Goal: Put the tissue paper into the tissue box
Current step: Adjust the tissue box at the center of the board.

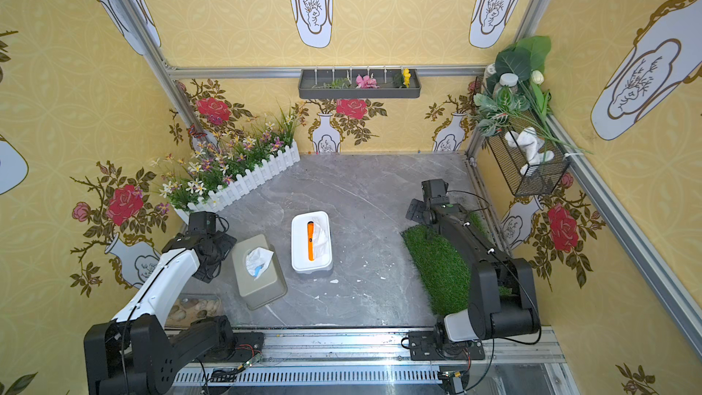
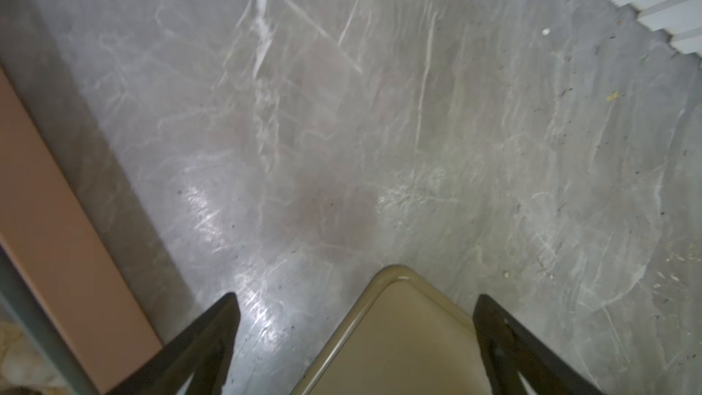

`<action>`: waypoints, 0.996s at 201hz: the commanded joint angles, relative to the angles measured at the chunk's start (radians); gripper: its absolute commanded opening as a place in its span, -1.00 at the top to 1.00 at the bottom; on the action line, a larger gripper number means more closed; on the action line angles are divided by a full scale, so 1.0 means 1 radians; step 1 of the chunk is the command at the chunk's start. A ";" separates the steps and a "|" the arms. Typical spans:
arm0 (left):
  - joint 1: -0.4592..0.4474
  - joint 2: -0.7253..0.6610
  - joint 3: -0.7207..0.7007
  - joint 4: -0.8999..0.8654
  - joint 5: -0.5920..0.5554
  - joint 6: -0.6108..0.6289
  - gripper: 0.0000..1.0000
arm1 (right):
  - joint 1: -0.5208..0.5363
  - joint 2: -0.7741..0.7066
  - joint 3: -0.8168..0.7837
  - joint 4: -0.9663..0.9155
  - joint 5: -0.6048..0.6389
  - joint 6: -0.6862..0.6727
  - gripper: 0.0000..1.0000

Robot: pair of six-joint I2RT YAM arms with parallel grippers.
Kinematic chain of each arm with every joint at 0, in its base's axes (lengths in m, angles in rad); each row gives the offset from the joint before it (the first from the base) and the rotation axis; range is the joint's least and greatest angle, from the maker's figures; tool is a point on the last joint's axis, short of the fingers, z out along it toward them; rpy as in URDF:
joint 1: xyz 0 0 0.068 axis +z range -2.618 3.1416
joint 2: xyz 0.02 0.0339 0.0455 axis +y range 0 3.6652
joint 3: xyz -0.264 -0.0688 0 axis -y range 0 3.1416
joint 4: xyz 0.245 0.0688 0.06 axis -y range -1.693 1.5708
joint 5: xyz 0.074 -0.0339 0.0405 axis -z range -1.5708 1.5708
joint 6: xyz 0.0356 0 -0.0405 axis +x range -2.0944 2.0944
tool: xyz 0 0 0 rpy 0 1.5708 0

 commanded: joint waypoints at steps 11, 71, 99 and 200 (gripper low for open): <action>-0.051 -0.037 -0.070 0.096 0.067 -0.136 -0.92 | -0.001 0.018 -0.017 0.065 -0.023 -0.001 -0.95; -0.241 0.153 -0.095 0.422 0.080 -0.273 -0.91 | 0.000 0.061 0.002 0.085 -0.064 0.014 -0.95; -0.307 0.247 -0.039 0.483 0.049 -0.306 -0.91 | 0.003 0.048 0.001 0.079 -0.065 0.015 -0.95; -0.386 0.155 0.024 0.489 -0.157 -0.064 -1.00 | 0.008 0.023 -0.015 0.195 -0.047 -0.042 -0.95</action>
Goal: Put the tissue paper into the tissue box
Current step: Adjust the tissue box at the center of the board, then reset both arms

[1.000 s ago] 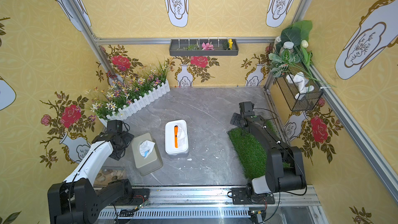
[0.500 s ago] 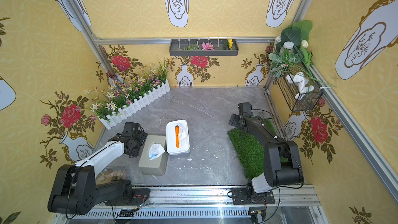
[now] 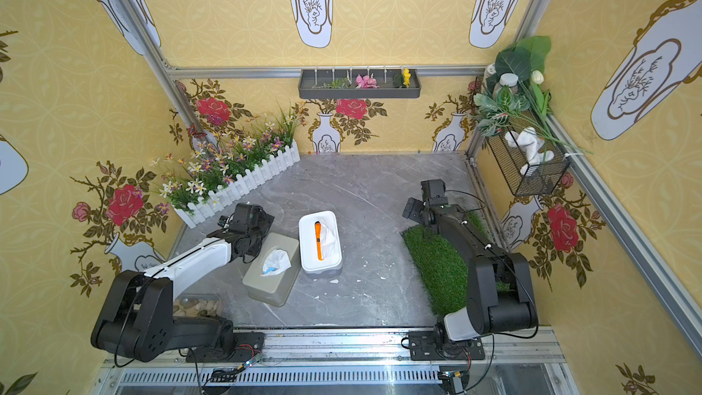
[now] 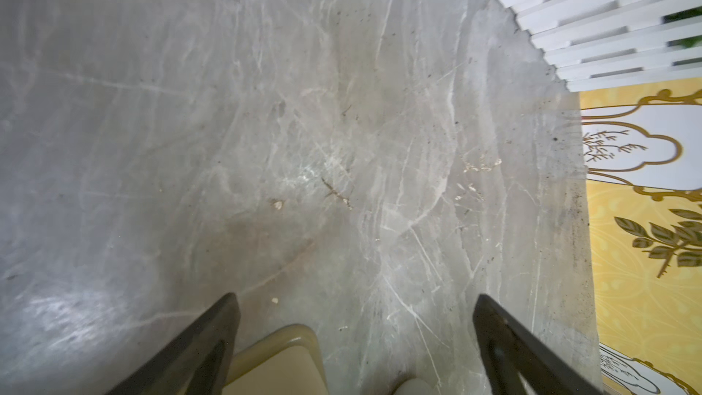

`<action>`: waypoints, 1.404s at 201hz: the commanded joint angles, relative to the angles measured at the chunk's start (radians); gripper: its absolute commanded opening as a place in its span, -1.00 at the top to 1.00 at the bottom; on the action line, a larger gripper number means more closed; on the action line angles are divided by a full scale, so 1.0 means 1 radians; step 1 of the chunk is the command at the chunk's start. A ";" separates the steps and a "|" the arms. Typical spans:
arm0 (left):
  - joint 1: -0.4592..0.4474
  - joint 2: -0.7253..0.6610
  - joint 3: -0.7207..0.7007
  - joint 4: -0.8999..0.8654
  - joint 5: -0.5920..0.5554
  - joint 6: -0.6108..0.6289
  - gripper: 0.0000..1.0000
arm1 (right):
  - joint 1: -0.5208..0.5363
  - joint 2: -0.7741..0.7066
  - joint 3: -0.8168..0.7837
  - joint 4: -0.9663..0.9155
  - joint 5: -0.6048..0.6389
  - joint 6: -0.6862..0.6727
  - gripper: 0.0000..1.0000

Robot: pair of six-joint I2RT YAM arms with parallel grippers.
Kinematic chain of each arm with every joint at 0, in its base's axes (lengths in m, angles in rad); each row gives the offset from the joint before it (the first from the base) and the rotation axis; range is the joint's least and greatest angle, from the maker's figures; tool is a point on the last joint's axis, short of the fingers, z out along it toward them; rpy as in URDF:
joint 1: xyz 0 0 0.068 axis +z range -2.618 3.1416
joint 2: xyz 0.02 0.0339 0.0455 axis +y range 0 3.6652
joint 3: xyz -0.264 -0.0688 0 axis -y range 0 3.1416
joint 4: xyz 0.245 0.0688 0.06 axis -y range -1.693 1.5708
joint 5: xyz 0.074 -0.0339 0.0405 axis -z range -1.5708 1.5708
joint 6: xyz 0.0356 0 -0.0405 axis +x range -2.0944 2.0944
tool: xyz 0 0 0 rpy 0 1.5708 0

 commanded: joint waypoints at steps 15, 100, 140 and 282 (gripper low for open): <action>0.005 -0.105 0.030 -0.057 -0.179 0.362 -1.00 | 0.005 -0.007 -0.036 0.172 0.049 -0.056 -0.95; 0.180 -0.107 -0.115 0.430 -0.132 0.894 -1.00 | -0.032 0.131 -0.213 0.737 0.103 -0.255 -0.94; 0.195 -0.109 -0.147 0.491 -0.149 1.055 -1.00 | -0.040 0.198 -0.330 0.978 0.136 -0.318 -0.94; 0.253 -0.023 -0.465 1.011 -0.092 1.110 -1.00 | 0.028 0.118 -0.559 1.335 0.099 -0.432 -0.95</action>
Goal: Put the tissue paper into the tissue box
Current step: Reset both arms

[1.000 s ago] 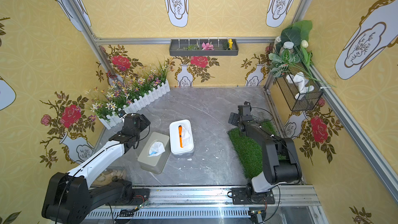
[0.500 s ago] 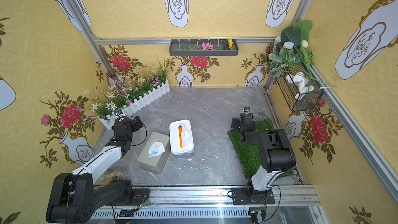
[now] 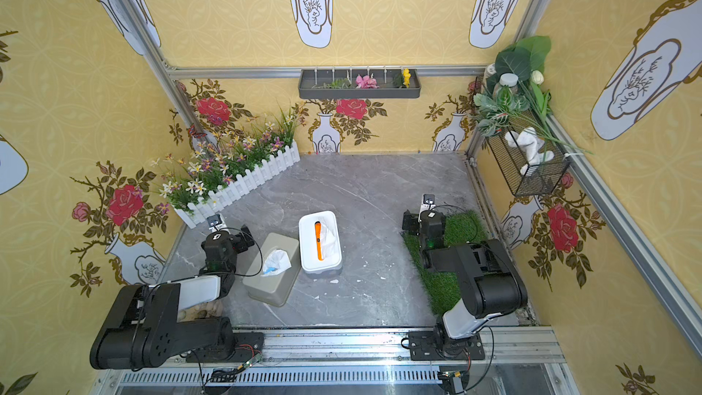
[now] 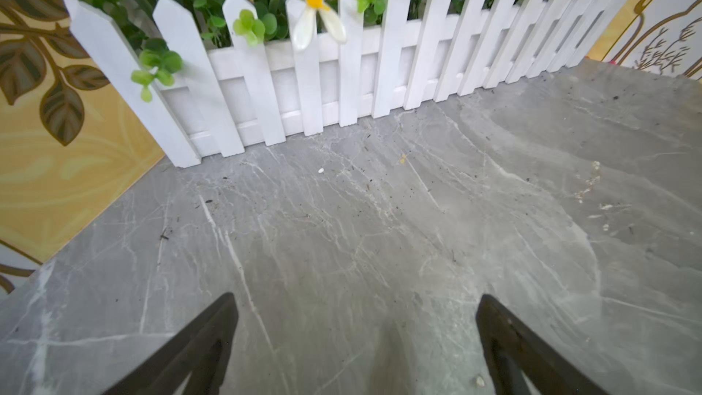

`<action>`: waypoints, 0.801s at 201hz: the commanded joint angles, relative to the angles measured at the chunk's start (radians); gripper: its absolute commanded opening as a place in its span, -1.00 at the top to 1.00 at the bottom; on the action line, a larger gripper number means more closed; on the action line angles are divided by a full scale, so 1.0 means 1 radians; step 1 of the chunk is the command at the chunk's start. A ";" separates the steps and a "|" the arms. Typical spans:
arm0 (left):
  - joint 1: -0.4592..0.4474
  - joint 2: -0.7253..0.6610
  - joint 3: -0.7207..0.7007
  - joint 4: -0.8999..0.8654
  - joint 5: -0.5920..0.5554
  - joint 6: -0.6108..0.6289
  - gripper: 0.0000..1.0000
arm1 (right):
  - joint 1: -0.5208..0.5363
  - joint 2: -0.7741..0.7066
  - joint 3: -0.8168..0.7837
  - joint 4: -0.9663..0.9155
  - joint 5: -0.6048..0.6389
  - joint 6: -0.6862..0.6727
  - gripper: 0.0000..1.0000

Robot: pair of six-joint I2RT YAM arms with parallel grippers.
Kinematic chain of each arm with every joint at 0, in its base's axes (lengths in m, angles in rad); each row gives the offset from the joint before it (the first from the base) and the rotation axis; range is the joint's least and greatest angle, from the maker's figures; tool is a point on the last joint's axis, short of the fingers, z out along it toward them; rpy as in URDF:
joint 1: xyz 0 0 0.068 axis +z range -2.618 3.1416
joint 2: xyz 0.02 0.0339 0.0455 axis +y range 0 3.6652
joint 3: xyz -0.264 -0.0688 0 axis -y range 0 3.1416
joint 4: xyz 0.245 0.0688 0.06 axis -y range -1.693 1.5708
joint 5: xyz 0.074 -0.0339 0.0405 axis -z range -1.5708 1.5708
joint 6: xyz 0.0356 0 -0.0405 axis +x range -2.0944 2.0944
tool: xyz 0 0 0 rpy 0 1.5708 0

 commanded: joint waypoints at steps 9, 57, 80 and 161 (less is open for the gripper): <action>0.002 0.012 -0.002 0.112 0.001 0.009 -1.00 | -0.017 -0.003 -0.028 0.158 -0.023 -0.037 -0.95; 0.002 0.007 -0.005 0.112 -0.015 0.005 -1.00 | -0.041 -0.246 0.085 -0.255 -0.041 -0.011 -0.95; 0.002 0.008 -0.004 0.111 -0.014 0.005 -1.00 | -0.030 -0.328 0.087 -0.473 -0.022 -0.039 -0.95; 0.002 0.009 -0.001 0.107 -0.012 0.004 -1.00 | -0.036 -0.169 -0.222 0.153 -0.104 -0.118 -0.95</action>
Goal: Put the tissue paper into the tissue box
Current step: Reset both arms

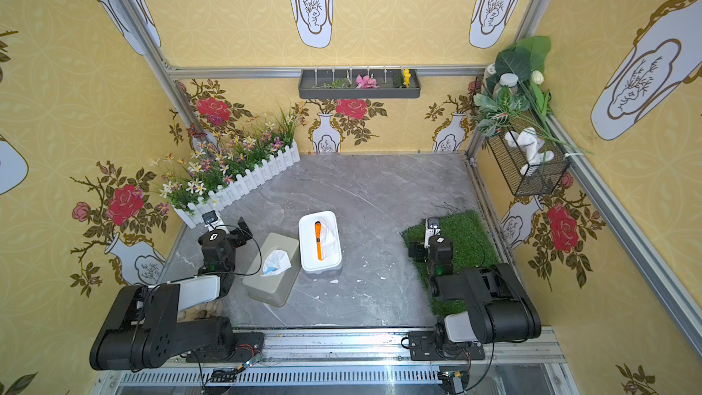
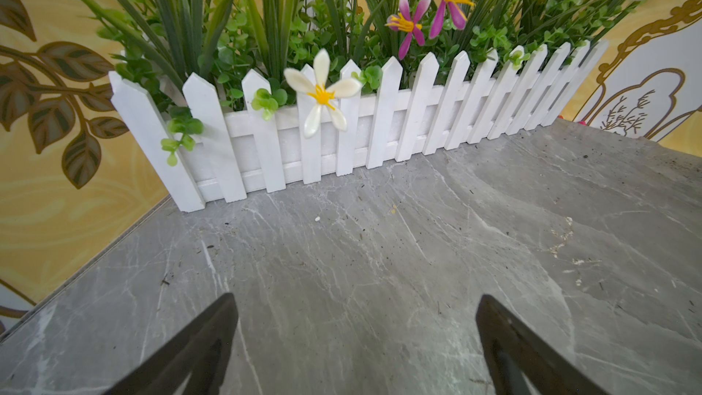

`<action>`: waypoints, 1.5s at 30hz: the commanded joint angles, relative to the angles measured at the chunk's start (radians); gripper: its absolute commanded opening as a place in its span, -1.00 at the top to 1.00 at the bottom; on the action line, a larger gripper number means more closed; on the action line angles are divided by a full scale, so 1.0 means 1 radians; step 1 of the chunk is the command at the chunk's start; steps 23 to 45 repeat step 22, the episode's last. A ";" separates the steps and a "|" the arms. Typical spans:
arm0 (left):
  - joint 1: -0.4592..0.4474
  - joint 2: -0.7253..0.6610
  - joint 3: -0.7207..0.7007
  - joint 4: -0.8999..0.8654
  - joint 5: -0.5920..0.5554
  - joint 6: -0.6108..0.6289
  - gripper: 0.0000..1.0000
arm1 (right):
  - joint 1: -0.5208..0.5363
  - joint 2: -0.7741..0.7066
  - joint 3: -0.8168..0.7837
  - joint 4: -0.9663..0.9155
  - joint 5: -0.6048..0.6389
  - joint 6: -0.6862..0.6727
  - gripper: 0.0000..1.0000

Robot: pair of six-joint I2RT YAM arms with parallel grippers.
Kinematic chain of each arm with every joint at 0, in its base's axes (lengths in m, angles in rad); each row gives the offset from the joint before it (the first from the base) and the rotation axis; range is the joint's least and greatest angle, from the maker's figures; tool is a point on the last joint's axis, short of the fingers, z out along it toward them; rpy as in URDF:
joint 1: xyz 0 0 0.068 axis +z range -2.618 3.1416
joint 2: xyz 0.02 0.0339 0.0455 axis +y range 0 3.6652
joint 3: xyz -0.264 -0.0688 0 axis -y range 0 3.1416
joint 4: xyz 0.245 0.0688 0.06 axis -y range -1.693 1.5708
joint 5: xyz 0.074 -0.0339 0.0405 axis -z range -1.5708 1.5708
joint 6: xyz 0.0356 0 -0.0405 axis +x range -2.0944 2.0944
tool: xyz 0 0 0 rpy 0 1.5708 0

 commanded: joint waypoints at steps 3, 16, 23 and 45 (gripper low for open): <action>0.001 0.002 -0.003 0.016 -0.002 0.005 -1.00 | -0.001 0.014 0.047 0.119 -0.034 -0.026 -0.95; 0.001 0.021 0.011 0.007 0.008 0.005 -1.00 | -0.008 0.023 0.065 0.097 -0.022 -0.010 -0.95; 0.003 0.002 0.001 0.008 0.007 0.005 -1.00 | -0.022 0.024 0.079 0.070 -0.039 0.000 -0.95; 0.003 0.002 0.001 0.008 0.007 0.005 -1.00 | -0.022 0.024 0.079 0.070 -0.039 0.000 -0.95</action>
